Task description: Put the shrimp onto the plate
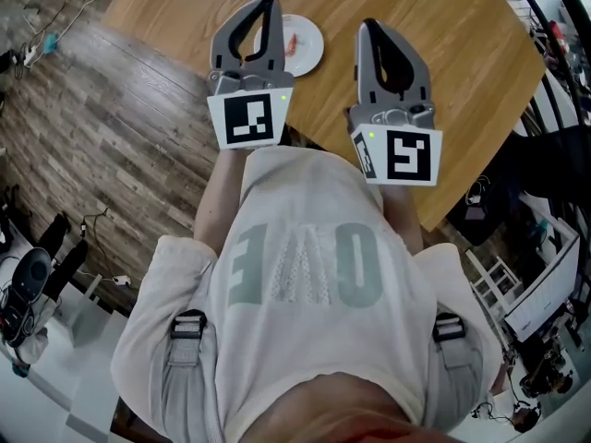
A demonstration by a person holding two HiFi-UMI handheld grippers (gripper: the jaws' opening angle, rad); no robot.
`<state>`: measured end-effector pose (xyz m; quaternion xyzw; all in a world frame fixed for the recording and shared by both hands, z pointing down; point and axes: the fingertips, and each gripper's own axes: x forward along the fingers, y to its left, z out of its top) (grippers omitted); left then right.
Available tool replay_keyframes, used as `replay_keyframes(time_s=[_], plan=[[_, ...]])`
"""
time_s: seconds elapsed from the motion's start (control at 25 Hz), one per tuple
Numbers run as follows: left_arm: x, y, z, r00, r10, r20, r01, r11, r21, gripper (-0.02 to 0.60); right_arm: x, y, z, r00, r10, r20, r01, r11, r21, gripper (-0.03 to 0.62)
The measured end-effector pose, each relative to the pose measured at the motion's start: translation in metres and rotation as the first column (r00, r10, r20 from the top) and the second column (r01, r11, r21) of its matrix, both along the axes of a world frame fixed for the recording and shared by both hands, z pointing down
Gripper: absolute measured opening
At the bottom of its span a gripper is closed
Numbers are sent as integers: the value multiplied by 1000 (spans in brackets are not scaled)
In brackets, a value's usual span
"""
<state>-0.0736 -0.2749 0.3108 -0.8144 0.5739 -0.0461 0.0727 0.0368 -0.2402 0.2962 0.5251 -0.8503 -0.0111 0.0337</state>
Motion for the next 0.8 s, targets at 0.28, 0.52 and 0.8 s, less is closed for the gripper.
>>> replay_keyframes(time_s=[0.28,0.52,0.8], plan=[[-20,32,-51,991,-61,-118,69,995,68,9,-4,-1,-6,1000,-8,19,8,1000,26,20],[-21,35,-58,994,-58,-90,67,993,97,9,-15,1,-9,1000,-30,-1,30,999,39,18],[-20,35,-54,994,-63,-84,71,993,90,9,-24,5,-12,999,-32,18,32,999,29,18]])
